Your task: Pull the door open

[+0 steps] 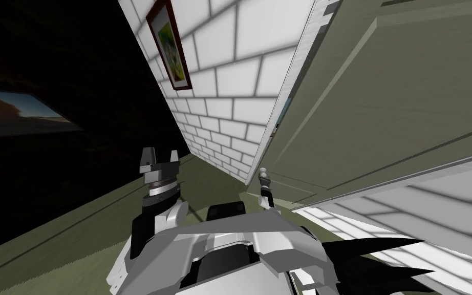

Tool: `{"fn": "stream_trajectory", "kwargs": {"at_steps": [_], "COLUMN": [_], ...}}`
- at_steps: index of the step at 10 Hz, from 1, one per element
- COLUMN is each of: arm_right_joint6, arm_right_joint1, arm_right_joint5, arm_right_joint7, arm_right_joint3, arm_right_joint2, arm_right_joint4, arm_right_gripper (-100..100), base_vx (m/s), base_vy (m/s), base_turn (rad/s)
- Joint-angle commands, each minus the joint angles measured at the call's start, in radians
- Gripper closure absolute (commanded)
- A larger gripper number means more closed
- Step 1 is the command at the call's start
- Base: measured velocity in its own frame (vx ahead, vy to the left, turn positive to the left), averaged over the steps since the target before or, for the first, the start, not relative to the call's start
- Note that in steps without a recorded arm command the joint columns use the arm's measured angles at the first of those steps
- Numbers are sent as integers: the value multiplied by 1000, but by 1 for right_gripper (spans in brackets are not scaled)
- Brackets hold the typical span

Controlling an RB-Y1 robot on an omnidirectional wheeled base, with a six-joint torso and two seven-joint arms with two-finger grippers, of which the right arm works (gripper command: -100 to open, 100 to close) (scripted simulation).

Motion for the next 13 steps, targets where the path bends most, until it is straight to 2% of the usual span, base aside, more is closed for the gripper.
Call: {"fn": "stream_trajectory", "kwargs": {"at_steps": [1,2,7,8,9,13], "arm_right_joint6": [0,0,0,1,0,-6], "arm_right_joint1": [0,0,0,10,12,32], "arm_right_joint5": [0,0,0,8,11,34], "arm_right_joint7": [0,0,0,-24,-31,-97], "arm_right_joint3": [0,0,0,20,25,79], "arm_right_joint2": [0,0,0,-15,-20,-62], "arm_right_joint4": [0,0,0,-2,-3,-17], "arm_right_gripper": [-100,100,100,100,100,100], "base_vx": [114,-17,-22,-136,-198,-213], "base_vy": [-17,-5,3,-40,-57,-8], "base_turn": [26,-41,3,144,133,124]}}
